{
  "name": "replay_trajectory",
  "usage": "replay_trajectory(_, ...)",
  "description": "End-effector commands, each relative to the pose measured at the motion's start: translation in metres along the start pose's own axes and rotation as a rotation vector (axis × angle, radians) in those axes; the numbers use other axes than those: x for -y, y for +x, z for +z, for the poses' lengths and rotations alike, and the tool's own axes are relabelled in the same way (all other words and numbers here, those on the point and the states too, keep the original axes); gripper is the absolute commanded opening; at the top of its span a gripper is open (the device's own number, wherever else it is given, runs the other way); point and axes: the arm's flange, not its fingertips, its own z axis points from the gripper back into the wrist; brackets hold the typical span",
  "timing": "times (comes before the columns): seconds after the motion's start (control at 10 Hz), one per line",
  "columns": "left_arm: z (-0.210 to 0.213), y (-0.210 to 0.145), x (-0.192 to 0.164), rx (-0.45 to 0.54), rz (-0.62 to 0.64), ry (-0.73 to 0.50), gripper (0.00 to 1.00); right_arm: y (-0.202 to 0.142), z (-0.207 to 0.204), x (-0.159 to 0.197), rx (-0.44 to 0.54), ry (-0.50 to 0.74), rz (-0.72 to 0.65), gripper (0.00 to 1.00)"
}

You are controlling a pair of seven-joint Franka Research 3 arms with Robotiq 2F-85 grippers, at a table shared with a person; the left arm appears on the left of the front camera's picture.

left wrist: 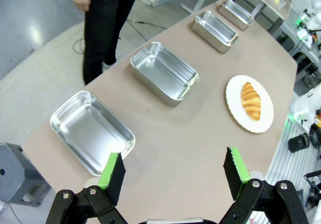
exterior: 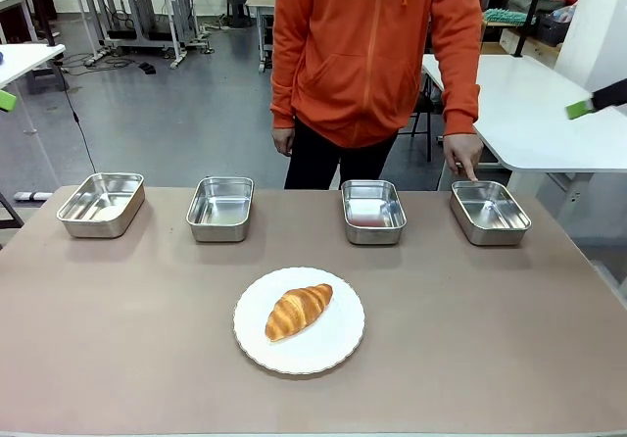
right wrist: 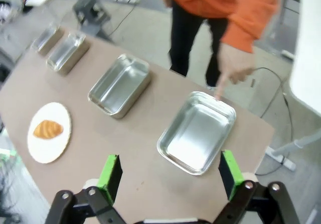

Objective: Place the bread in the container.
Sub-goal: Place the Butter Roll into the Airtight Container indicated by the human.

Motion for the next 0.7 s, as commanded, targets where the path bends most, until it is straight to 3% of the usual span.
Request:
replay_trajectory(0.0, 0.002, 0.001, 0.001, 0.015, 0.000, 0.000, 1.00, 0.014, -0.023, -0.060, -0.064, 0.034, 0.172, 1.00)
replay_trajectory(0.2, 0.002, 0.001, 0.001, 0.015, 0.000, 0.000, 1.00, 0.015, -0.056, -0.129, -0.128, 0.158, 0.360, 1.00)
replay_trajectory(0.4, 0.002, 0.001, 0.001, 0.015, 0.000, 0.000, 1.00, -0.007, -0.092, -0.205, -0.180, 0.377, 0.608, 1.00)
replay_trajectory(0.6, 0.002, 0.001, 0.001, 0.015, 0.000, 0.000, 1.00, -0.035, -0.119, -0.257, -0.212, 0.564, 0.836, 1.00)
